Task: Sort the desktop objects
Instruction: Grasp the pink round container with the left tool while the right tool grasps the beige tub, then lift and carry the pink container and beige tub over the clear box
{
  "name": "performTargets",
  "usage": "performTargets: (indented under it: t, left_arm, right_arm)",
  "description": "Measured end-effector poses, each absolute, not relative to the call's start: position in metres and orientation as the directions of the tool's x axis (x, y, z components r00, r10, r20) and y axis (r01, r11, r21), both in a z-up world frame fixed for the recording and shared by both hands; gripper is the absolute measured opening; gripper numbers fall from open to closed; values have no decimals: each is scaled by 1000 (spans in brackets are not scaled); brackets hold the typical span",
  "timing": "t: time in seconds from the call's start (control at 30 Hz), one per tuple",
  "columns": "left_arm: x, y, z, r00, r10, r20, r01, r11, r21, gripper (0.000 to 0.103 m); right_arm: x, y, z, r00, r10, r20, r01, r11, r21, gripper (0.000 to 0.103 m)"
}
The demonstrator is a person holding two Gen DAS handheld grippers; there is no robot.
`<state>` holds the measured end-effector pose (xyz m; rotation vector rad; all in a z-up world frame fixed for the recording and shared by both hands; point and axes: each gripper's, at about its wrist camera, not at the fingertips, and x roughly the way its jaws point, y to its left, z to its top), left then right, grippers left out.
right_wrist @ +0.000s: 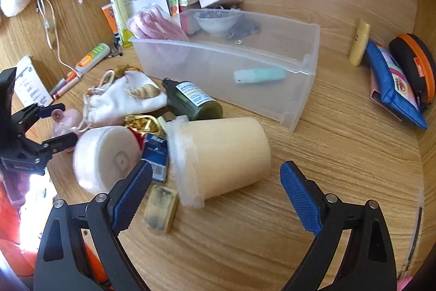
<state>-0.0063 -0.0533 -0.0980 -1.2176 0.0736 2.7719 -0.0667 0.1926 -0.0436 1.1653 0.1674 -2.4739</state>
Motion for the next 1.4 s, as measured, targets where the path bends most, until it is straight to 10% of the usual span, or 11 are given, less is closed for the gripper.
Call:
performTargets:
  t: [0.3, 0.53, 0.8, 1.4]
  left_arm:
    - [-11, -60, -104, -669, 75, -739, -79, -996, -30, 102]
    - [-12, -67, -105, -688, 75, -721, -48, -997, -58, 101]
    - [-12, -72, -102, -707, 59, -705, -14, -998, -69, 63]
    - [-6, -68, -75, -764, 58, -643, -16, -997, -72, 63]
  right_arm:
    - [-85, 198, -51, -548, -361, -755, 402, -905, 141, 91]
    - [-87, 195, -53, -531, -387, -754, 430, -890, 154, 67]
    - [-80, 195, -50, -536, -389, -750, 440, -886, 145, 63]
    - [-55, 217, -21, -615, -394, -683, 410, -899, 150, 63]
